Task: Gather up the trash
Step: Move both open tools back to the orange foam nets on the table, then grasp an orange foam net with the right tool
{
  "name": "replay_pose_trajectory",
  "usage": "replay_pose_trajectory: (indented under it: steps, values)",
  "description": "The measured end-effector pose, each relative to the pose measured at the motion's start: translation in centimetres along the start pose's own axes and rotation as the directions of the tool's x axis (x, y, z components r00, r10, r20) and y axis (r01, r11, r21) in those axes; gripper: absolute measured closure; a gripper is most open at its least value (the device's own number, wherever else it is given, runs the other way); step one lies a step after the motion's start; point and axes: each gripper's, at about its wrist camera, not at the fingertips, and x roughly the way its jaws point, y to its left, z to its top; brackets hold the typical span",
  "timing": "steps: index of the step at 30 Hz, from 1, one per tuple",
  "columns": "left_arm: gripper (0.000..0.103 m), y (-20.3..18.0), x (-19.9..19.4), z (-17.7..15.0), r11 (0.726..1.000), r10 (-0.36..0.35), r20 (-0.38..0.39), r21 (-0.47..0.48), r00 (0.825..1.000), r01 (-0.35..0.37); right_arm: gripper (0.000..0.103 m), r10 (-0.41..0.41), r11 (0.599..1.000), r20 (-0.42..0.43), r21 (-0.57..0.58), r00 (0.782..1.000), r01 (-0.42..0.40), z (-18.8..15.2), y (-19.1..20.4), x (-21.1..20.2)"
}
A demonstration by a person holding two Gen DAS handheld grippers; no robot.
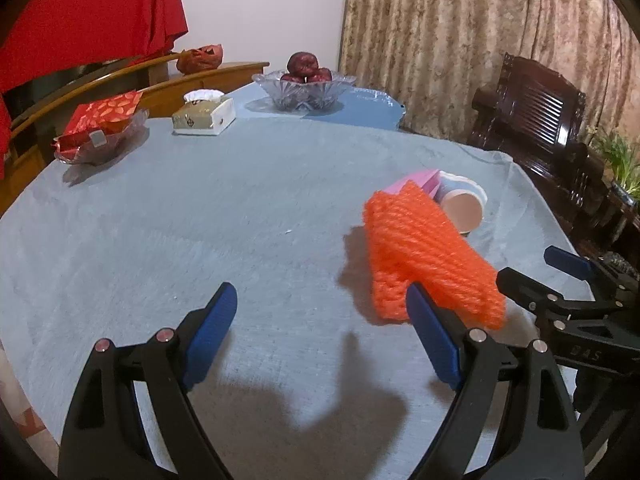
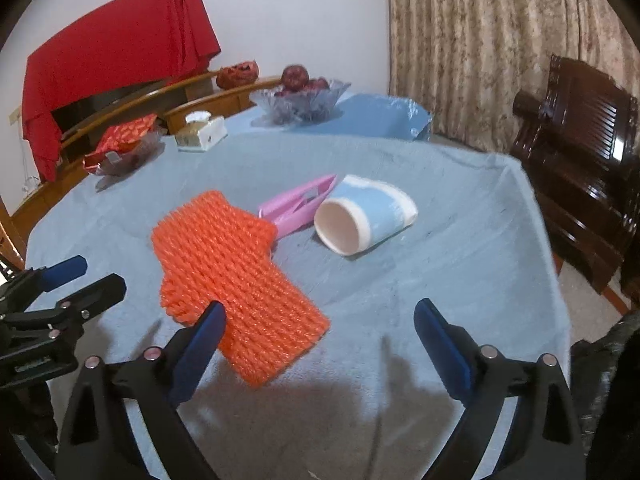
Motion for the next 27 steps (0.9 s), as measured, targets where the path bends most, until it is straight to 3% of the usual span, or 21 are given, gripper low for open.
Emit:
replay_pose_trajectory:
  steps: [9,12,15,17,18,20,23,27]
  values:
    - [0.019,0.7,1.5,-0.1,1.000,-0.006,-0.024,-0.021,1.000,0.005,0.015,0.021,1.000,-0.082,0.006,0.996,-0.020,-0.1,0.3,2.9]
    - [0.019,0.7,1.7,-0.1,1.000,-0.005,-0.027,-0.024,1.000,0.004,0.022,0.038,0.999,-0.111,0.004,0.993,-0.038,-0.2,0.5,3.6]
    - [0.019,0.8,2.0,-0.1,1.000,-0.004,-0.033,-0.031,0.999,0.003,0.040,0.076,0.997,-0.132,0.002,0.988,-0.077,-0.3,0.6,4.0]
    - [0.019,0.8,2.1,-0.1,0.999,-0.004,-0.038,-0.034,0.999,0.002,0.058,0.097,0.995,-0.138,-0.007,0.986,-0.099,-0.3,0.9,4.2]
    - [0.019,0.7,2.1,-0.1,0.999,-0.004,-0.040,-0.035,0.999,0.003,0.060,0.099,0.995,-0.137,-0.014,0.986,-0.102,-0.3,1.0,4.1]
    - [0.019,0.6,2.1,0.0,0.999,-0.008,-0.042,-0.037,0.999,0.007,0.078,0.105,0.994,-0.131,-0.023,0.986,-0.109,-0.3,1.3,3.9]
    - [0.019,0.4,1.9,0.1,0.999,-0.015,-0.037,-0.034,0.999,0.013,0.090,0.118,0.993,-0.128,-0.006,0.985,-0.119,-0.4,0.9,3.8]
    - [0.019,0.0,1.4,0.3,0.999,-0.025,-0.026,-0.041,0.999,0.024,0.092,0.125,0.992,-0.109,0.009,0.986,-0.125,-0.4,0.3,3.1]
